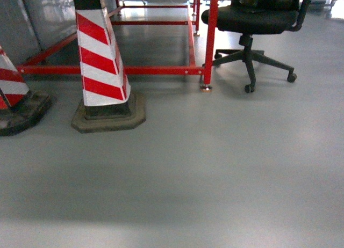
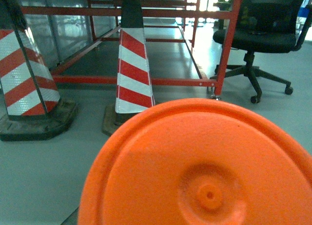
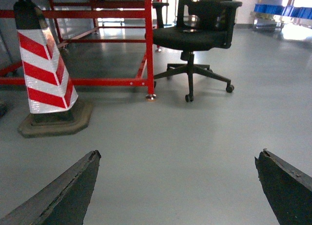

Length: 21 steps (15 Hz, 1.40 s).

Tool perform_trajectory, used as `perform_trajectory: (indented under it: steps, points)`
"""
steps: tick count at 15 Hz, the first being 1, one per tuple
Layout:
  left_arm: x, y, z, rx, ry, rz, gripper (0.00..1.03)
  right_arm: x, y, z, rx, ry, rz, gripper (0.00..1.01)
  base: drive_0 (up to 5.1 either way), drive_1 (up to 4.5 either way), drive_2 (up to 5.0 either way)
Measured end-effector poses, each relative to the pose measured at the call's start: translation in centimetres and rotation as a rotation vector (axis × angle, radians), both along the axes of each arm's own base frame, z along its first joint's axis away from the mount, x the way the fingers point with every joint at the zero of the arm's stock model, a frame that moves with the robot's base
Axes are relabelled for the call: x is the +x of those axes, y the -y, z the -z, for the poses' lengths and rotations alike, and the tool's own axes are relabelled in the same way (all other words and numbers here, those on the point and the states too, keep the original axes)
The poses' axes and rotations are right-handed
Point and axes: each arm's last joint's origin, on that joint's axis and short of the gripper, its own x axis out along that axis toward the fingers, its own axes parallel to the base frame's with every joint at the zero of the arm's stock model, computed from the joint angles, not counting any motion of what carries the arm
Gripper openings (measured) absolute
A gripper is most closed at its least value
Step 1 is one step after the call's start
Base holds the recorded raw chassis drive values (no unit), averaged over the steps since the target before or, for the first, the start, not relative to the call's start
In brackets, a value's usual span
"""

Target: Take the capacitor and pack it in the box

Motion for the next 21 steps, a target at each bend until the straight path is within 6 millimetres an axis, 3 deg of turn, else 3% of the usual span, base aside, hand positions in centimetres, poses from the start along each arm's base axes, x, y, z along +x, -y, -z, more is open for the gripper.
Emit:
perform_trajectory:
  steps: [21]
  points:
    - [0.00,-0.01,0.01,0.000,-0.001,-0.004,0.43,0.00,-0.01,0.06,0.000,-0.006,-0.003,0.98,-5.1,2.39,2.4]
